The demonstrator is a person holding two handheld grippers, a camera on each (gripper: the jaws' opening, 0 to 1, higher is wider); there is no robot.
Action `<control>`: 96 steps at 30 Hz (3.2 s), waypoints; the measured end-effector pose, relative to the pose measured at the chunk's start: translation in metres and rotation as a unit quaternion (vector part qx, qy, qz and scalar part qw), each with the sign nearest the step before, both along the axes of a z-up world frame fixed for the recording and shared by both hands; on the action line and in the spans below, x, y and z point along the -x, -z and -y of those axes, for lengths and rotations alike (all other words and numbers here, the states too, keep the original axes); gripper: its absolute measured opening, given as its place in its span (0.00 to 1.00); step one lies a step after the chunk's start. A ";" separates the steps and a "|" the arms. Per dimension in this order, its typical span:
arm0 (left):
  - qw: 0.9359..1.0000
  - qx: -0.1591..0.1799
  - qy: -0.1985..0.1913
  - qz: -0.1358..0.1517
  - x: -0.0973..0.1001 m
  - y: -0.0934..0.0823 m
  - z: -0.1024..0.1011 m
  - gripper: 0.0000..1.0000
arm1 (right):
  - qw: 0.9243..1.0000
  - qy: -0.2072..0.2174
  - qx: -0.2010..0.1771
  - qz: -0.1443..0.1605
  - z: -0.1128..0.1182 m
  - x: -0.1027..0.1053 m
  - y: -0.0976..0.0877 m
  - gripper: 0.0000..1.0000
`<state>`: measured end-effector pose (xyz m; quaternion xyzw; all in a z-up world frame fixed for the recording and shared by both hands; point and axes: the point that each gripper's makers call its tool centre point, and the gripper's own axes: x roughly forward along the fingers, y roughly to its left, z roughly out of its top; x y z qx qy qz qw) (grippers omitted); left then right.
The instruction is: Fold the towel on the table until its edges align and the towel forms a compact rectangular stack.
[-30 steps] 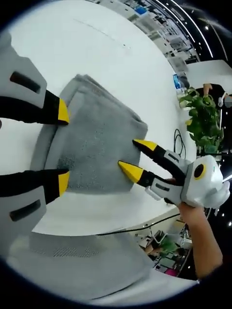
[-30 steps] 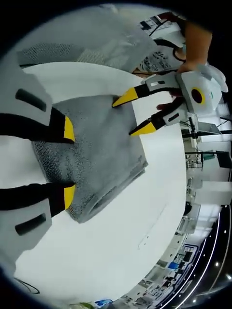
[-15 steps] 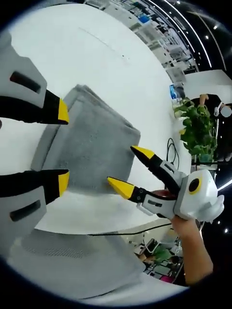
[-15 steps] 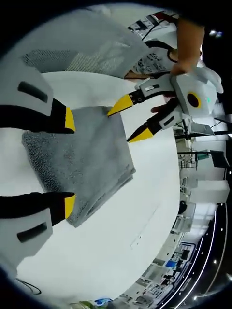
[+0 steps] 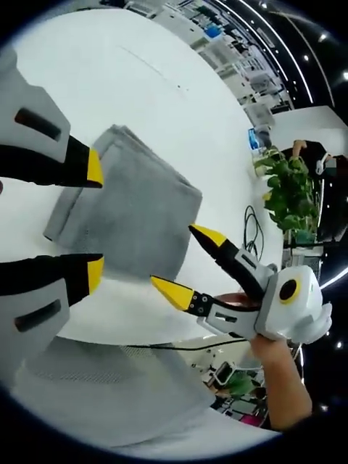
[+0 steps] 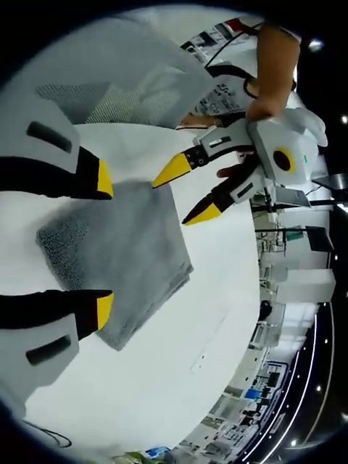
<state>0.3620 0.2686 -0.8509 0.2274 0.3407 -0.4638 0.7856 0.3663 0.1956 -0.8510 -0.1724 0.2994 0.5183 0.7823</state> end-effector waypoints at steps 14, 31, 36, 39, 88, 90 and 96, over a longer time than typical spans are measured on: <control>1.000 -0.016 0.011 -0.022 0.014 0.017 0.008 0.35 | 1.000 -0.007 0.011 0.015 0.011 -0.008 0.014 0.40; 0.996 -0.079 -0.032 -0.017 0.002 0.041 -0.002 0.37 | 0.999 0.004 0.038 -0.018 0.014 0.012 0.044 0.45; 0.996 -0.082 -0.032 -0.009 0.000 0.039 -0.004 0.37 | 0.999 0.017 0.033 -0.019 0.012 0.017 0.033 0.44; 0.998 -0.058 -0.028 -0.004 0.001 0.032 -0.003 0.40 | 0.999 0.038 0.013 -0.019 0.015 0.008 0.026 0.39; 0.996 -0.011 -0.093 -0.005 0.008 0.060 -0.021 0.63 | 0.993 0.117 -0.003 -0.020 0.029 0.001 0.057 0.69; 0.996 -0.013 -0.092 -0.004 0.006 0.063 -0.021 0.61 | 0.993 0.118 -0.001 -0.021 0.030 0.001 0.059 0.68; 0.995 -0.008 -0.104 -0.003 -0.005 0.063 -0.019 0.53 | 0.992 0.127 -0.001 -0.024 0.033 -0.009 0.062 0.62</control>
